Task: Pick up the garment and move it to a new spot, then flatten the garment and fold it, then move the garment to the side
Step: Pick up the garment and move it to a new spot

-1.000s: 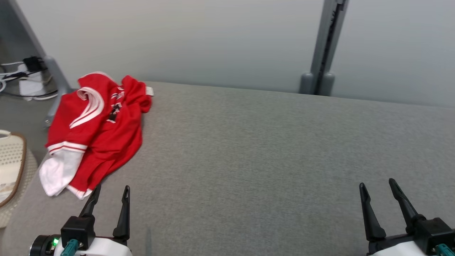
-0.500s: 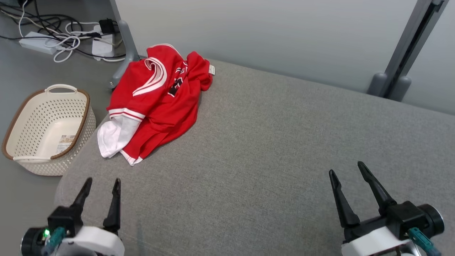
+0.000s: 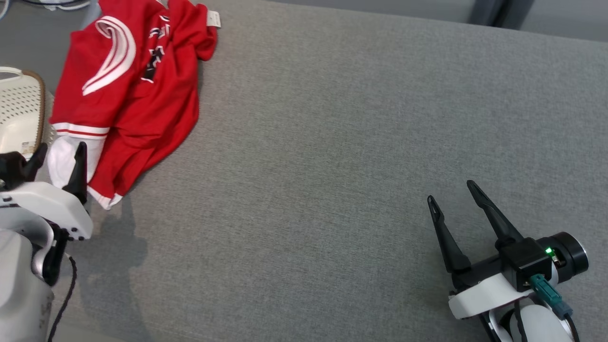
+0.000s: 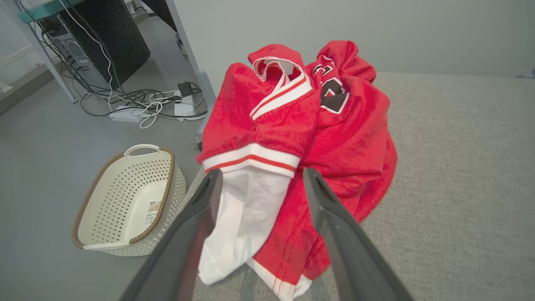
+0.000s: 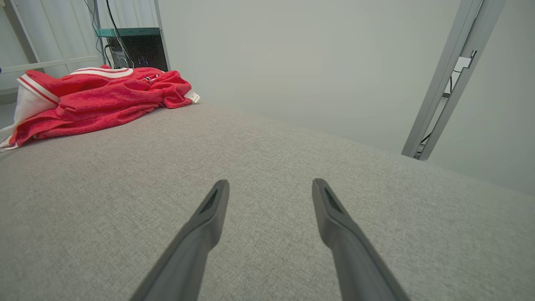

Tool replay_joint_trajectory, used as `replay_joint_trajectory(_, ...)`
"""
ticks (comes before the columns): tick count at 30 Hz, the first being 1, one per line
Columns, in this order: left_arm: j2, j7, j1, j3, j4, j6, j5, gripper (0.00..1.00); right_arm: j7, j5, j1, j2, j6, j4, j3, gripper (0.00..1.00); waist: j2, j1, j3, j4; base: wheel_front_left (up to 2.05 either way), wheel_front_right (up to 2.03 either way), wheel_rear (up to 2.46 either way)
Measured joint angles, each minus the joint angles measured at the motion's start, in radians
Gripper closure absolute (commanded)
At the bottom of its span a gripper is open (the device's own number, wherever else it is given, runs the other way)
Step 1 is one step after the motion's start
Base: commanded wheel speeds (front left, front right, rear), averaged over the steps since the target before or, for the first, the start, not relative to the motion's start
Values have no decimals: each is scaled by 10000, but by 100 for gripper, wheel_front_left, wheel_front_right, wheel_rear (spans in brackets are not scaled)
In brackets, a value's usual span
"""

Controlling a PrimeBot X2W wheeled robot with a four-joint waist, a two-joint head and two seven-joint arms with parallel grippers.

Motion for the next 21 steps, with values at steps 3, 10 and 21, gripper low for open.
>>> replay_joint_trajectory(3,313,150,-746,-40,727,-2,-334,0,0,-59,-105,-113,0,36,130,0,0,0,382,-323,0,0,0)
replay_joint_trajectory(10,792,637,-2174,-88,2633,79,-602,0,0,-161,-212,-397,0,23,295,0,0,0,1094,-802,0,0,0)
replay_joint_trajectory(21,591,587,-3133,-433,4433,153,-571,84,0,-178,-157,-554,0,0,320,0,0,0,1377,-953,0,0,0)
